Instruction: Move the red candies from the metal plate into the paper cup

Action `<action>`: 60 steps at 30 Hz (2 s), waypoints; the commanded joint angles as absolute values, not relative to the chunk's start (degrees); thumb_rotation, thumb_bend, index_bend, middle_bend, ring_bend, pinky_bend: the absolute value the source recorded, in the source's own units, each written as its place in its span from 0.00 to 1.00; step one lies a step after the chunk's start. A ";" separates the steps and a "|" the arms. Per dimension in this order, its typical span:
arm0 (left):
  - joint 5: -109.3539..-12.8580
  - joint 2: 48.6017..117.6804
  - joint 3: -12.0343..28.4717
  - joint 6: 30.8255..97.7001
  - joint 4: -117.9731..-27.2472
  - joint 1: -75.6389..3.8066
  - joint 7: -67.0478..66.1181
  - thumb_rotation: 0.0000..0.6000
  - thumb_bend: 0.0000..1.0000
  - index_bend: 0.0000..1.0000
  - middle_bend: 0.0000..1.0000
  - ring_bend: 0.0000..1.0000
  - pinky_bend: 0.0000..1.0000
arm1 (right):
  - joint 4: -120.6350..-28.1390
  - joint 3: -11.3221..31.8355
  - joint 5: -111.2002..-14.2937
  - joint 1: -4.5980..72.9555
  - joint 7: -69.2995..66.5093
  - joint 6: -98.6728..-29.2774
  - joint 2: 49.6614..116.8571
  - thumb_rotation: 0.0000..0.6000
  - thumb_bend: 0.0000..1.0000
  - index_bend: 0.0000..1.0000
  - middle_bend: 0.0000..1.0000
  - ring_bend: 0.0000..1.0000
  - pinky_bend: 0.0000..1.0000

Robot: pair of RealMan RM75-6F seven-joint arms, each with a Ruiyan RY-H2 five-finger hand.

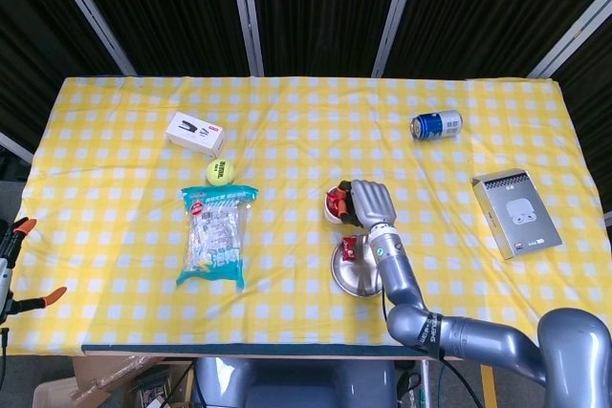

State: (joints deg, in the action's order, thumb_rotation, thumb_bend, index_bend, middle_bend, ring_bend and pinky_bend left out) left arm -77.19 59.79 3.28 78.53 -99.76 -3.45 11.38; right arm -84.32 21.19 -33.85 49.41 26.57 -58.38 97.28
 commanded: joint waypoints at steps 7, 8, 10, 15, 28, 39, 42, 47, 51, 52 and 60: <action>-77.79 59.83 3.08 79.02 -99.34 -3.19 11.83 1.00 0.01 0.00 0.00 0.00 0.00 | -87.85 19.50 -36.07 48.11 25.49 -58.76 95.65 1.00 0.66 0.32 0.70 0.74 1.00; -77.87 59.85 3.06 79.07 -99.27 -3.17 11.87 1.00 0.01 0.00 0.00 0.00 0.00 | -88.38 19.43 -36.44 48.01 25.36 -59.05 95.49 1.00 0.66 0.31 0.70 0.73 1.00; -77.97 59.90 3.05 79.16 -99.20 -3.15 11.87 1.00 0.01 0.00 0.00 0.00 0.00 | -89.01 19.44 -36.86 47.92 25.21 -59.43 95.28 1.00 0.64 0.30 0.70 0.73 1.00; -78.06 59.98 3.04 79.31 -98.87 -3.06 12.16 1.00 0.01 0.00 0.00 0.00 0.00 | -90.81 19.97 -38.69 47.66 24.19 -60.83 94.77 1.00 0.62 0.30 0.70 0.73 1.00; -78.30 60.07 3.02 79.54 -98.81 -3.03 11.91 1.00 0.01 0.00 0.00 0.00 0.00 | -99.83 17.85 -44.35 45.35 25.73 -65.98 90.29 1.00 0.48 0.30 0.69 0.72 1.00; -79.10 60.27 2.94 80.25 -98.88 -2.96 11.19 1.00 0.01 0.00 0.00 0.00 0.00 | -104.97 7.82 -46.41 40.19 32.45 -72.03 88.50 1.00 0.37 0.36 0.69 0.72 1.00; -79.41 60.36 2.86 80.64 -98.62 -2.81 11.17 1.00 0.01 0.00 0.00 0.00 0.00 | -104.03 6.30 -45.98 39.18 32.81 -72.43 89.95 1.00 0.37 0.37 0.69 0.72 1.00; -79.94 60.50 2.74 81.13 -98.30 -2.66 11.15 1.00 0.01 0.00 0.00 0.00 0.00 | -101.21 5.24 -44.73 38.28 33.02 -71.79 92.24 1.00 0.37 0.37 0.69 0.72 1.00; -79.96 60.57 2.71 81.21 -98.02 -2.60 11.27 1.00 0.01 0.00 0.00 0.00 0.00 | -99.21 4.97 -44.47 37.77 32.82 -71.18 93.74 1.00 0.37 0.37 0.69 0.72 1.00; -79.97 60.58 2.70 81.20 -97.94 -2.59 11.32 1.00 0.01 0.00 0.00 0.00 0.00 | -98.74 4.98 -44.48 37.69 32.81 -71.10 94.01 1.00 0.37 0.37 0.69 0.72 1.00; -79.79 60.65 2.75 81.05 -97.77 -2.64 11.37 1.00 0.01 0.00 0.00 0.00 0.00 | -95.50 5.47 -43.44 37.11 33.01 -69.93 94.97 1.00 0.35 0.37 0.69 0.72 1.00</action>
State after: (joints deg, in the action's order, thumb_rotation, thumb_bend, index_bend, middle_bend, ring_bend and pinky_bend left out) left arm -79.80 60.65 2.76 81.06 -97.78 -2.65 11.36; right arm -95.67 5.42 -43.58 37.22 32.95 -70.05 94.91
